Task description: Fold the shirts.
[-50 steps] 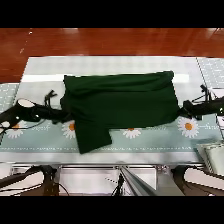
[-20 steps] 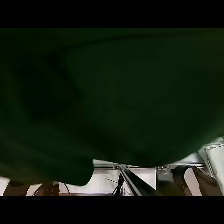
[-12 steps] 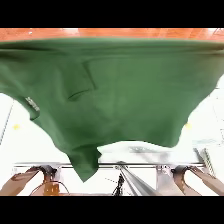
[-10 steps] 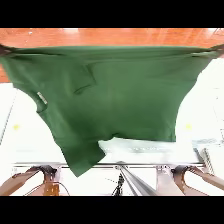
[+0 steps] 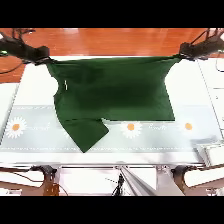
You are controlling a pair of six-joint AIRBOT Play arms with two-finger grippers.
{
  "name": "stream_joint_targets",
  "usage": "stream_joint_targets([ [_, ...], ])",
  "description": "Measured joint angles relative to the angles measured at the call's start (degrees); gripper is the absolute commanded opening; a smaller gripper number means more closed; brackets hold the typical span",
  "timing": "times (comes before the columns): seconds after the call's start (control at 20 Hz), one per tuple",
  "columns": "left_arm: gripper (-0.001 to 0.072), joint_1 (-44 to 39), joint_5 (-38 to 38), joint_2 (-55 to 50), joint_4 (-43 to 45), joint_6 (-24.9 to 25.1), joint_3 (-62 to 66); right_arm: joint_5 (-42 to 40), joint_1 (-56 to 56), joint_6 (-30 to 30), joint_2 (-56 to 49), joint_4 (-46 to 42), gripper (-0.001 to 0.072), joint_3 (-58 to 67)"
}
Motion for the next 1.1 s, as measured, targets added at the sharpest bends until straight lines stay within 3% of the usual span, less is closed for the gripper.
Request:
stream_joint_targets([
  [0.3,0.0022,-1.9,10.3,-9.5,-0.9,0.3,0.0,-7.9,0.1,1.3,-7.8,1.1,0.0022,0.0],
  [0.75,0.0022,-4.5,25.5,-13.2,-2.5,0.4,0.0,-17.6,0.2,2.9,-12.3,3.7,0.0023,0.0],
  [0.9,0.0022,-5.5,26.2,-14.9,-2.5,0.4,0.0,-17.2,0.2,3.0,-12.8,4.1,0.0023,0.0],
  [1.1,0.0021,-5.2,20.9,-15.9,-2.4,0.4,0.2,-11.9,0.1,3.1,-13.0,4.4,0.0023,0.0],
])
